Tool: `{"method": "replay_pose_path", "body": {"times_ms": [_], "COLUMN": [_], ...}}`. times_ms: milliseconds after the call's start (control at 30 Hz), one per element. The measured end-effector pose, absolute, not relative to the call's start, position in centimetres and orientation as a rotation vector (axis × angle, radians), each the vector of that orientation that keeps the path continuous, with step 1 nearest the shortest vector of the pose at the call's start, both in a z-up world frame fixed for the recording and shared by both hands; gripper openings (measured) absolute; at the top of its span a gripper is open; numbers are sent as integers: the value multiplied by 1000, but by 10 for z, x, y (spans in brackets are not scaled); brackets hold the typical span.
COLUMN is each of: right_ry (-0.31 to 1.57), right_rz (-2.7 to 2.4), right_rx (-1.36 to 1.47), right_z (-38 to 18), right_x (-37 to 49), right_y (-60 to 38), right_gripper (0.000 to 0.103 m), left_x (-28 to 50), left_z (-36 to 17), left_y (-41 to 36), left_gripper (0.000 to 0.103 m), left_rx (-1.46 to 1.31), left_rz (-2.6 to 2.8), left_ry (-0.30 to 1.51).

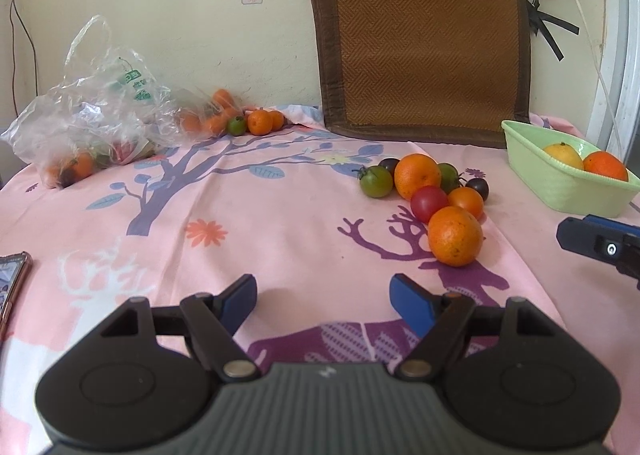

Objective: Organize fruits

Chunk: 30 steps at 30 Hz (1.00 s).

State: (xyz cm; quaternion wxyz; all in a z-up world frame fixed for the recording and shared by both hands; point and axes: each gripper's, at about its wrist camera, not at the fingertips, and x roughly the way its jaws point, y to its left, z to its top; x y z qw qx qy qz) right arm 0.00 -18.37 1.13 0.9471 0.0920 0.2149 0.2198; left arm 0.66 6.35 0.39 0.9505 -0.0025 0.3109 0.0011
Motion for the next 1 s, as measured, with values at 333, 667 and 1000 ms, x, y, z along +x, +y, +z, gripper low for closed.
{"method": "replay_pose_path", "body": {"times_ms": [333, 667, 1000], "right_ry": [431, 431, 431], "right_rz": [449, 450, 451], "right_rx": [197, 198, 198], "right_z": [11, 11, 11], "right_x": [-1, -1, 0], "right_y": [-184, -185, -185], "right_gripper": [56, 56, 56], "left_x": [8, 7, 5], "left_z": [3, 3, 5], "left_y": [63, 63, 63], "left_gripper": [76, 76, 77], "left_rx": [0, 1, 3], "left_rz": [12, 11, 3], "left_ry": [637, 638, 625]}}
